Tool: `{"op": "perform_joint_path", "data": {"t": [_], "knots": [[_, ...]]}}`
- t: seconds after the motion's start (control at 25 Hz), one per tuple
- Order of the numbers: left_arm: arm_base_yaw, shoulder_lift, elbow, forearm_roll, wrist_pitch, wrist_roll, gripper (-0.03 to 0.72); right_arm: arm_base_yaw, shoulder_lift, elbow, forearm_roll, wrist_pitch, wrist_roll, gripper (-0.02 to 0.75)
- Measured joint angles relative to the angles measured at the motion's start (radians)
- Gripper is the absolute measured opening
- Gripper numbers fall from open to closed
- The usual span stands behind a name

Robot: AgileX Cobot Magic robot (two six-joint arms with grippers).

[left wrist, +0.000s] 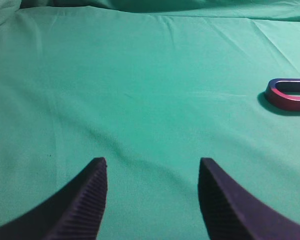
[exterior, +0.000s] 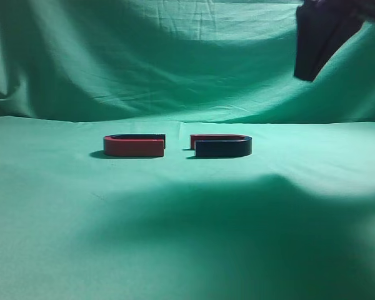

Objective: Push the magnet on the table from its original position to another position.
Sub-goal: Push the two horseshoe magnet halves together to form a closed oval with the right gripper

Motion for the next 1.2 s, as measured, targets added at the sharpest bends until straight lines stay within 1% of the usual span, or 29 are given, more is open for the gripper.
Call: {"op": "perform_joint_path", "data": {"t": [0.2,0.48,0.68,1.2], "knots": [[0.000,0.000,0.000,0.000,0.000,0.000,0.372,0.013,0.175,-0.144,-0.006,0.046,0.023,0.000],[0.000,0.000,0.000,0.000,0.000,0.000,0.372,0.015,0.316,-0.276,-0.079,0.076,0.076,0.000],[0.000,0.000,0.000,0.000,0.000,0.000,0.372,0.030,0.357,-0.307,-0.092,0.074,0.078,0.000],[0.000,0.000,0.000,0.000,0.000,0.000,0.372,0.091,0.400,-0.309,-0.092,0.019,0.097,0.000]]}}
